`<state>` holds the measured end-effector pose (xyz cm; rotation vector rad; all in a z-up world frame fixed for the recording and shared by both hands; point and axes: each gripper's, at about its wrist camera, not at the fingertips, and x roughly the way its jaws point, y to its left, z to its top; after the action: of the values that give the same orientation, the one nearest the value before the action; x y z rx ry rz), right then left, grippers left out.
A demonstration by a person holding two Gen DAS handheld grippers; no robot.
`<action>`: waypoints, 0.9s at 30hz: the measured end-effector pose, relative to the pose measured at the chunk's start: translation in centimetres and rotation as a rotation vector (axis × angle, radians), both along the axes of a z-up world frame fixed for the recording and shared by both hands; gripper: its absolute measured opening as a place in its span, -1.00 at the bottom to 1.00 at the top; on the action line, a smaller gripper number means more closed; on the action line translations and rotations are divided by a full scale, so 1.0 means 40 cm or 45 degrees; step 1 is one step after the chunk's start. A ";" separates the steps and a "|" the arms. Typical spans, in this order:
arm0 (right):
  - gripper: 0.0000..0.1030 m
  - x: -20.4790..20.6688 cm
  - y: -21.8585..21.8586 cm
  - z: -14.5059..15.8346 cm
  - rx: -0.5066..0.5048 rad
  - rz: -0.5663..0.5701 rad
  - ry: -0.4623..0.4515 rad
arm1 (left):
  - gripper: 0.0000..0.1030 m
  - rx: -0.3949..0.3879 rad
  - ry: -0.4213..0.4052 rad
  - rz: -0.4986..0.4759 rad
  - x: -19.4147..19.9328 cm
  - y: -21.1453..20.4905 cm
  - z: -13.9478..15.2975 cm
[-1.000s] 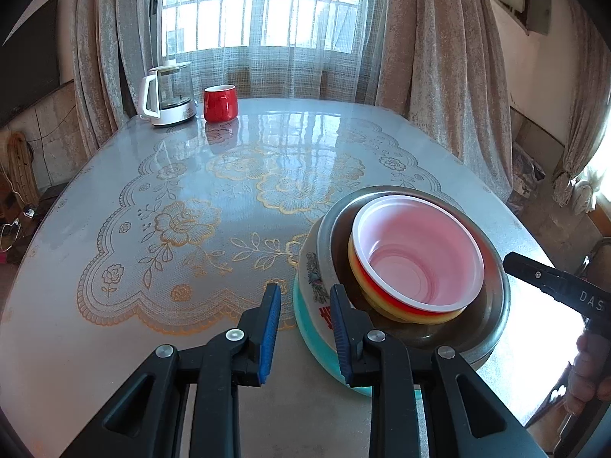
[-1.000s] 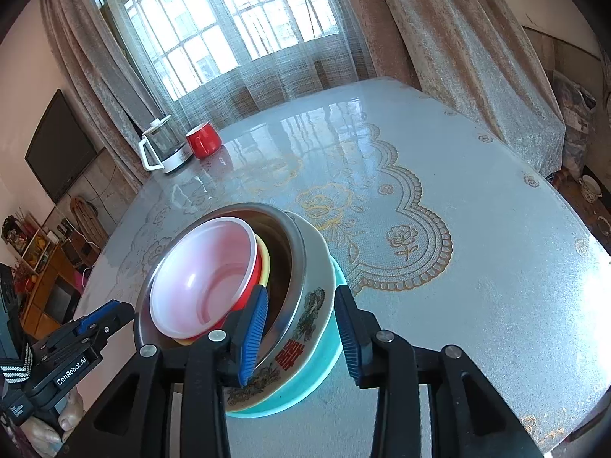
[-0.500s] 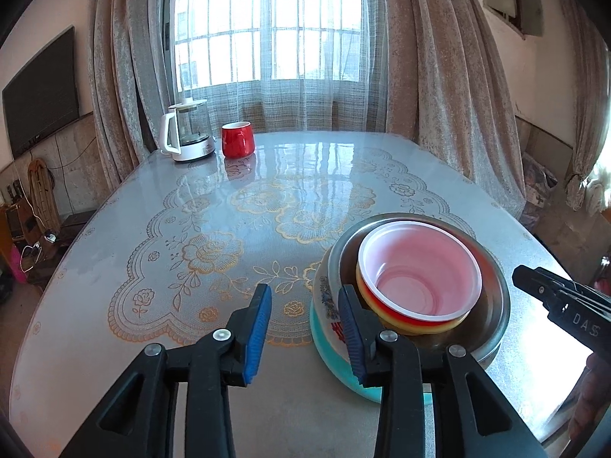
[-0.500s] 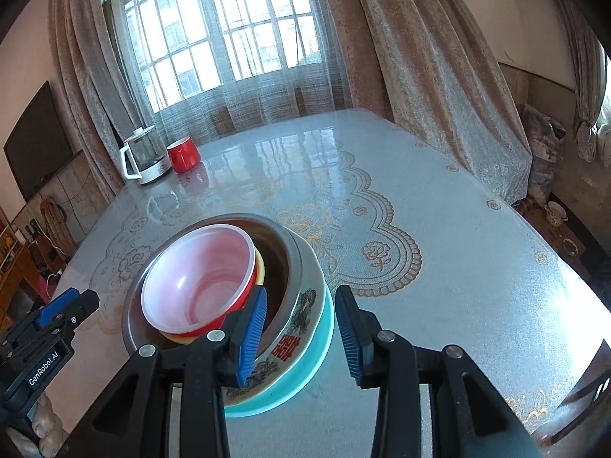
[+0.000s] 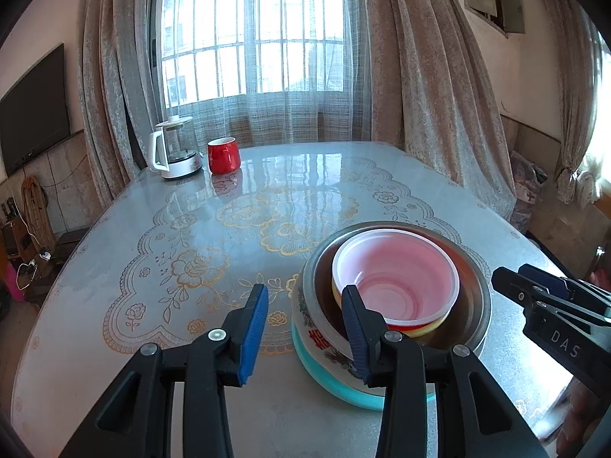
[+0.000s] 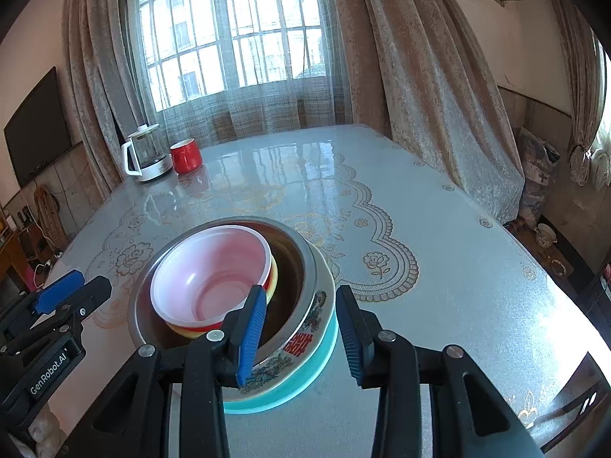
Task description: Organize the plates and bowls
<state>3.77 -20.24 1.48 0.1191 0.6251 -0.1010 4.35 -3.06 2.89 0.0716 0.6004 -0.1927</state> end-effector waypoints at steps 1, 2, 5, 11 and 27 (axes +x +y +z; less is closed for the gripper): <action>-0.26 0.000 0.002 0.000 -0.001 0.002 -0.001 | -0.21 -0.001 -0.002 0.001 -0.001 0.000 0.000; -0.26 -0.001 0.003 0.001 -0.002 0.003 -0.003 | -0.21 -0.002 -0.003 0.003 -0.002 0.000 0.000; -0.26 -0.002 0.010 0.002 -0.008 0.013 -0.007 | -0.20 -0.006 -0.002 0.010 -0.001 0.001 -0.001; -0.26 0.001 0.016 0.006 -0.012 0.027 -0.013 | -0.14 -0.012 -0.002 0.024 -0.003 0.001 0.000; -0.26 0.010 0.026 0.014 -0.016 0.053 -0.027 | -0.05 -0.004 -0.018 0.050 0.000 0.003 0.009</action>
<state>4.19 -19.21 2.05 0.0949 0.6057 -0.0636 4.34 -2.95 3.24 0.0581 0.5873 -0.1554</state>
